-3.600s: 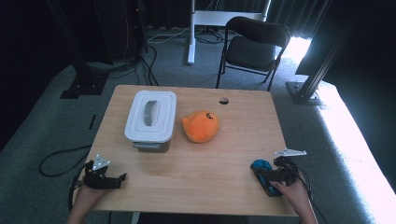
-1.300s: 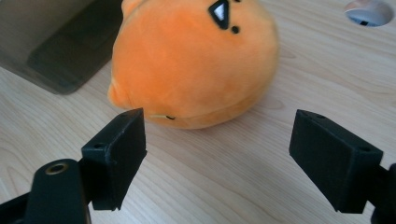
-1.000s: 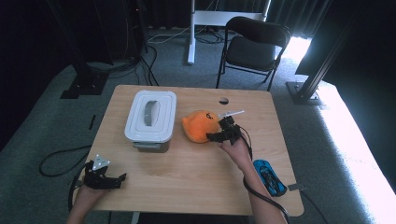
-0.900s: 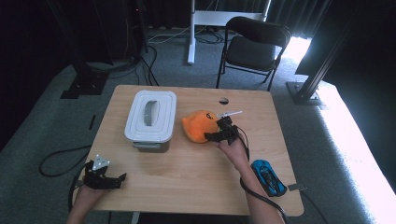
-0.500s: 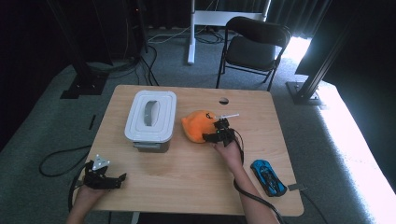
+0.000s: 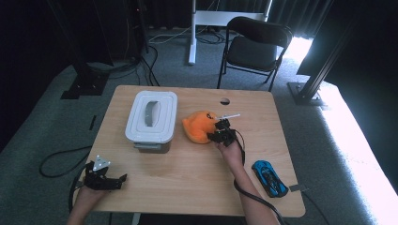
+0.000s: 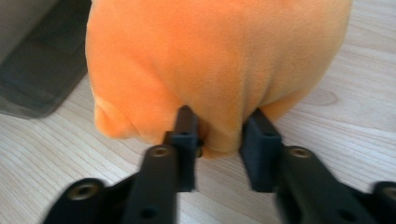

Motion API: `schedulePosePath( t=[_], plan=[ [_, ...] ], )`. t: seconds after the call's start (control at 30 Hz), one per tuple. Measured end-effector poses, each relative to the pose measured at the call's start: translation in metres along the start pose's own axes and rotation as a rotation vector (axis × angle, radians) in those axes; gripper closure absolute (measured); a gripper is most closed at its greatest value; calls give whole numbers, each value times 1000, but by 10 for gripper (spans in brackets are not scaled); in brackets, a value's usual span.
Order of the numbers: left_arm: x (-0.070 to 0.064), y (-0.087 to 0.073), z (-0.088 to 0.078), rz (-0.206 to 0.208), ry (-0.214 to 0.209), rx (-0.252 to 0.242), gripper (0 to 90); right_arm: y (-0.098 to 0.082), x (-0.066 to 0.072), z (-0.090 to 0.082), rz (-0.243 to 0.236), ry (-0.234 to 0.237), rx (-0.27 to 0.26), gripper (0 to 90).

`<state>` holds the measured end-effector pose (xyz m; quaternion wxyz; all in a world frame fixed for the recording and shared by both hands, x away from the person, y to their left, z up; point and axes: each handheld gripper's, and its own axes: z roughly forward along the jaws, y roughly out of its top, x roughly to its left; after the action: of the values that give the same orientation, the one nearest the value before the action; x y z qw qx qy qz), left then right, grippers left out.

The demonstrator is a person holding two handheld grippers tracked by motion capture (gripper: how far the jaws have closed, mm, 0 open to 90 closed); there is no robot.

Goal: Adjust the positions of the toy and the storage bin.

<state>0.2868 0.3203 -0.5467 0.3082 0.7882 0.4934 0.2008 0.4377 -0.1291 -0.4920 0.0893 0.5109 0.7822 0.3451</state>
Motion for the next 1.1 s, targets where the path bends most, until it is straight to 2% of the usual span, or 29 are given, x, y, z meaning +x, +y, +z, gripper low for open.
schedulePosePath(
  t=[0.07,0.13,0.3,0.4,0.57,0.73,0.83,0.93,1.1],
  plan=[
    [0,0,0,0,0,0,2,-1,1,-2,-5,0,-3,794],
    [0,0,0,0,0,0,2,-1,1,-4,-11,3,6,820],
    [0,0,0,0,0,0,2,-5,-1,-16,-52,4,11,829],
    [0,0,0,0,0,0,2,-9,-7,-25,-64,12,20,828],
    [0,0,0,0,0,0,2,-17,-29,-42,-53,1,19,829],
    [0,0,0,0,0,0,2,-22,-58,-63,-25,-18,12,833],
    [0,0,0,-1,0,0,2,-23,-73,-73,-15,-7,21,832],
    [0,0,0,0,0,0,2,-25,-85,-82,-11,-18,30,831],
    [0,0,0,0,0,0,2,-27,-104,-90,22,-31,37,819]
  ],
)
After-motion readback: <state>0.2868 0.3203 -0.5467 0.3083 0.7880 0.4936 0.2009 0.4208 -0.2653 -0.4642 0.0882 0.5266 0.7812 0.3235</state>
